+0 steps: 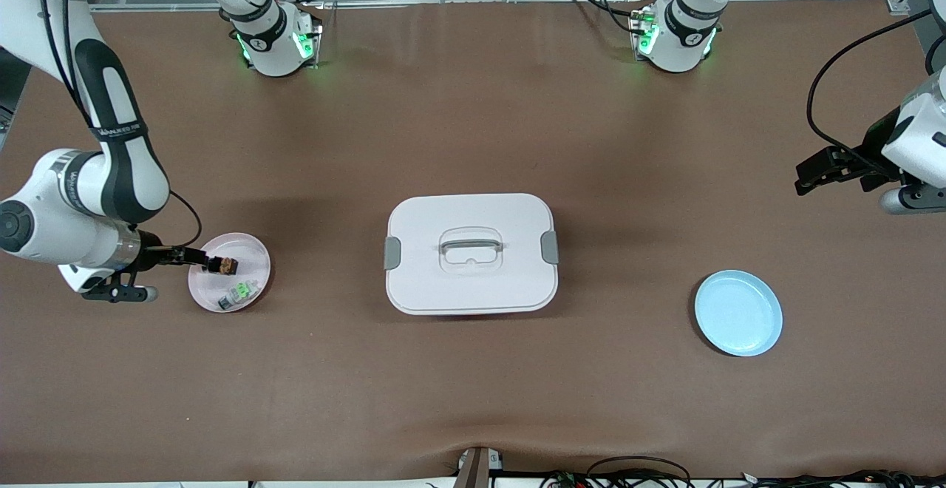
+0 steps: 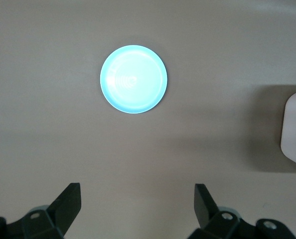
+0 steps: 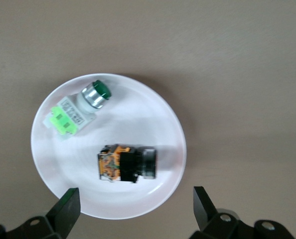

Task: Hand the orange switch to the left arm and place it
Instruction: 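Move the right gripper down over the black-orange switch on the white plate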

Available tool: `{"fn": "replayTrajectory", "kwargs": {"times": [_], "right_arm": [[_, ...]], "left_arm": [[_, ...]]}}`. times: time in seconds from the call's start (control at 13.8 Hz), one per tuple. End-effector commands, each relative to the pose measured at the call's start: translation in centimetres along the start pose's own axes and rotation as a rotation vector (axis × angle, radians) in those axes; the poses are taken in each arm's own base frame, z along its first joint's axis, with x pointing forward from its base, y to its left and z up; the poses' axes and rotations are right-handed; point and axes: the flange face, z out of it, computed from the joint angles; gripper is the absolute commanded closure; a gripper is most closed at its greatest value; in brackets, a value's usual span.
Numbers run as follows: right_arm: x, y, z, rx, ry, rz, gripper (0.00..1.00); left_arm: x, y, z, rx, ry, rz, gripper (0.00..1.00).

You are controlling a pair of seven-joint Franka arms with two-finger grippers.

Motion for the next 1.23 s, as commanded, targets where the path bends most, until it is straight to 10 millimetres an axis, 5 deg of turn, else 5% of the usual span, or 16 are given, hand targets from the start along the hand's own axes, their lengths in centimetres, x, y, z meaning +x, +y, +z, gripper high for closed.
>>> {"fn": "replayTrajectory", "kwargs": {"times": [0.0,0.58,1.16], "right_arm": [[0.0,-0.2,1.3,0.030,0.010,0.027,0.00],[1.1,-2.2,4.8,-0.011,0.049,-0.035,0.00],[1.0,-0.9,6.5,-0.078,0.024,-0.084,0.00]], "left_arm": [[0.1,-0.3,-0.4,-0.014,-0.005,0.016,0.00],[0.1,-0.3,-0.4,-0.014,-0.005,0.016,0.00],[0.0,-0.1,-0.6,-0.016,-0.002,0.019,0.00]]}}
